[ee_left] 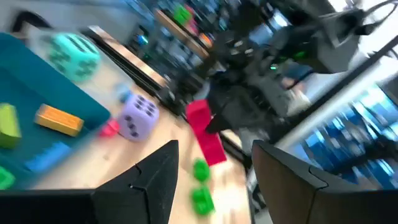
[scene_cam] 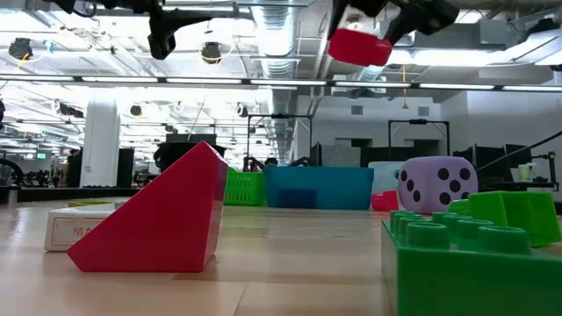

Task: Pick & Place Toys
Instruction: Put the large stud red game piece into the green bin

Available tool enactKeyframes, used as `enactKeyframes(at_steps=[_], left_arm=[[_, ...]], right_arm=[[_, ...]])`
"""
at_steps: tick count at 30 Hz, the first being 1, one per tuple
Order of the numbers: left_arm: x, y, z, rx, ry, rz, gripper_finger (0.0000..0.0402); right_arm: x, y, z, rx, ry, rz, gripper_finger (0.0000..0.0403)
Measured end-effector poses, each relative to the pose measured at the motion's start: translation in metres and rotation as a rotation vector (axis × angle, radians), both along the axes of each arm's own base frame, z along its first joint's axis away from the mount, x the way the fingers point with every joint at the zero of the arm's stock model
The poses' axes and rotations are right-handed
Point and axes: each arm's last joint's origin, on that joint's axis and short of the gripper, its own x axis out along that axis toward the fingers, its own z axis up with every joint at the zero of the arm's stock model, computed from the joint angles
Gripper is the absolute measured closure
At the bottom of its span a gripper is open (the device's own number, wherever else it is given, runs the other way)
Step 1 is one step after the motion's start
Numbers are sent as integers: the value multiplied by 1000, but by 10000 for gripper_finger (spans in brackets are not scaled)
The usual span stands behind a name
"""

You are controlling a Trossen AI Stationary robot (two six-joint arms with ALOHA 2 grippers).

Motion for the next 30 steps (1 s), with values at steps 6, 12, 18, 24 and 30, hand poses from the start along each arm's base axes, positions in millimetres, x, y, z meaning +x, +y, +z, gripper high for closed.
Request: enactKeyframes(at_steps=[6, 12, 18, 24, 30], left_arm=[[0, 5, 6, -6, -61, 168, 204], [-1, 9, 13, -56, -151, 300, 204], [-3, 12, 17, -57, -191, 411, 204], [-11, 19, 24, -58, -239, 477, 204], [-39, 19, 36, 83, -250, 478, 214]], right_arm=[[-24, -32, 38, -287, -100, 41, 131], [-26, -59, 61, -529, -158, 152, 131], [-3, -84, 64, -673, -213, 226, 131], [36, -110, 41, -657, -280, 293, 131], [67, -131, 10, -562, -330, 345, 131]])
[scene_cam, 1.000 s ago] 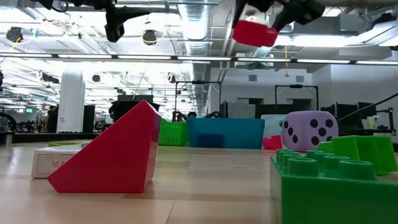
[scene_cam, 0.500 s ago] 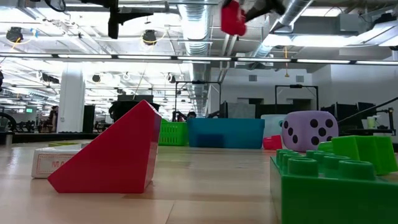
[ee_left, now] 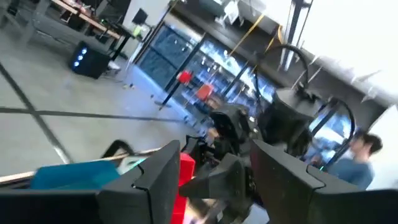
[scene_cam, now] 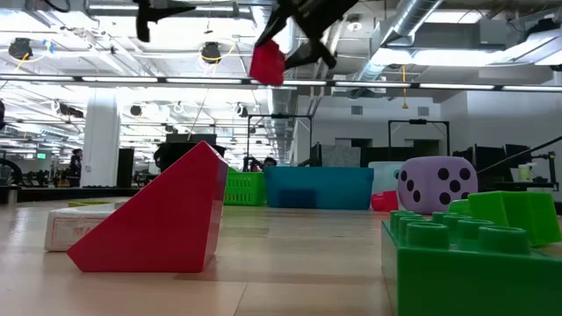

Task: Pick & Place Toys
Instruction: Put the large stud red game piece into the green bin

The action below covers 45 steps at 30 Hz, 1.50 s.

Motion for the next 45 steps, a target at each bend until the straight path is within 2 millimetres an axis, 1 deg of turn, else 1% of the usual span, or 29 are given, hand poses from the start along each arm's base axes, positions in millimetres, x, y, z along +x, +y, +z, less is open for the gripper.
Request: enactKeyframes(at_steps=[2, 4, 7, 10, 13, 16, 20, 22, 29, 40, 45], left_arm=[[-6, -1, -5, -2, 65, -1, 222], [-11, -2, -13, -35, 152, -10, 230], [-12, -4, -28, -105, 276, -45, 238], [-6, -4, -36, -157, 330, -76, 239], [0, -4, -37, -158, 327, -80, 233], [9, -2, -40, -156, 345, -75, 220], [18, -1, -44, -158, 356, -84, 196], [22, -1, -43, -156, 335, -94, 182], [26, -1, -35, -141, 248, -103, 143], [26, -1, -35, -142, 249, -102, 144], [29, -1, -38, -145, 268, -100, 144]], right_arm=[[4, -3, -5, 39, -13, 6, 131], [7, -4, -3, 64, -66, -6, 131], [8, -4, 6, 95, -158, -34, 131], [9, -3, 16, 121, -256, -53, 131], [9, -1, 22, 145, -310, -61, 131], [10, 0, 18, 169, -301, -69, 131], [11, 2, 20, 169, -318, -61, 131], [11, 4, 20, 170, -315, -57, 131], [12, 7, 20, 173, -313, -47, 131], [13, 15, 20, 184, -316, -11, 131], [14, 16, 21, 184, -319, -6, 131]])
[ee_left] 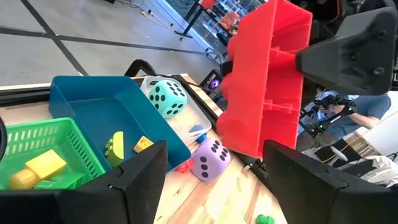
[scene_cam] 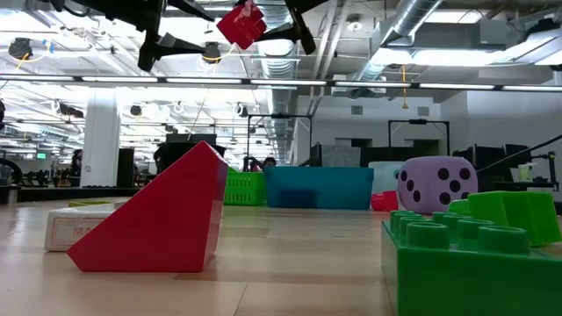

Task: Pick & Place Toys
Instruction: Put the large stud red game piece into the green bin

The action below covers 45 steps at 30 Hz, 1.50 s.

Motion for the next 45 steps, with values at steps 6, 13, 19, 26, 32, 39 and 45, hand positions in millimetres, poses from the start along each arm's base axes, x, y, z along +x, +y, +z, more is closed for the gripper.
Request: enactKeyframes(at_steps=[6, 13, 19, 26, 32, 39, 45], left_arm=[[7, 0, -4, -4, 15, -13, 144], [10, 0, -1, -1, -22, -18, 144], [10, 0, -1, -1, -21, -19, 144], [10, 0, -1, 1, -23, -19, 144], [9, 0, 1, 1, -34, -20, 144], [10, 0, 0, 0, -30, -26, 144], [10, 0, 0, 1, -28, -31, 144]], right_arm=[[0, 0, 0, 0, 0, -1, 131], [0, 1, 0, 0, 0, 3, 131], [1, 4, 0, 4, -4, 23, 131], [2, 8, 2, 6, -21, 45, 131], [3, 10, 4, 2, -57, 69, 131], [4, 11, 4, 14, -60, 113, 131], [4, 12, 5, 24, -67, 151, 131]])
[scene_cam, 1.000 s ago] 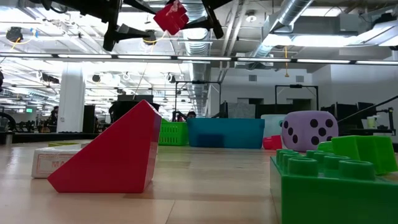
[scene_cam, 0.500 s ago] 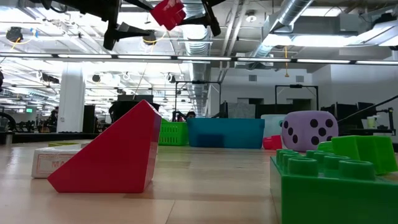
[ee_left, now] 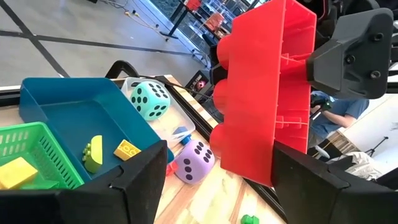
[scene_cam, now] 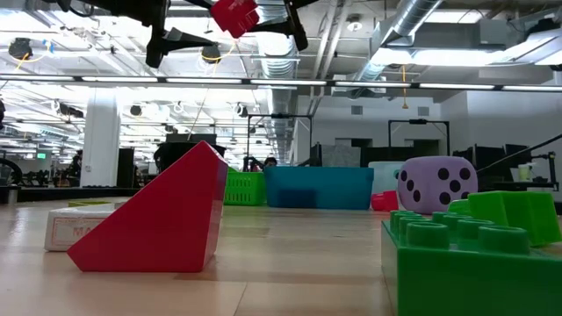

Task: Pick & Place Toys
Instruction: Put the large stud red game piece into the green bin

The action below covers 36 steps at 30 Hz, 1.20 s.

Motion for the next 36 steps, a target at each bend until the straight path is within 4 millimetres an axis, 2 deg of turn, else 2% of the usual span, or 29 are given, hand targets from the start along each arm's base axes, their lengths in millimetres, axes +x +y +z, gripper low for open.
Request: enactKeyframes(at_steps=[7, 11, 22, 29, 31, 36], left_arm=[[0, -1, 0, -3, -2, -21, 159], [1, -1, 0, -8, -6, -55, 206], [2, -3, 2, -33, -37, -106, 381], [2, -3, 3, -31, -43, -114, 397], [2, -4, 3, -32, -46, -116, 397], [2, -4, 1, -34, -37, -131, 401]], right_arm=[[0, 1, 0, 6, -4, 19, 131], [0, 1, 0, 8, -3, 24, 131], [0, 1, -1, 11, 3, 22, 131], [0, 0, -1, 18, 8, 12, 129], [0, 0, -1, 30, 3, -2, 106], [-1, 3, 8, 68, -51, 12, 20]])
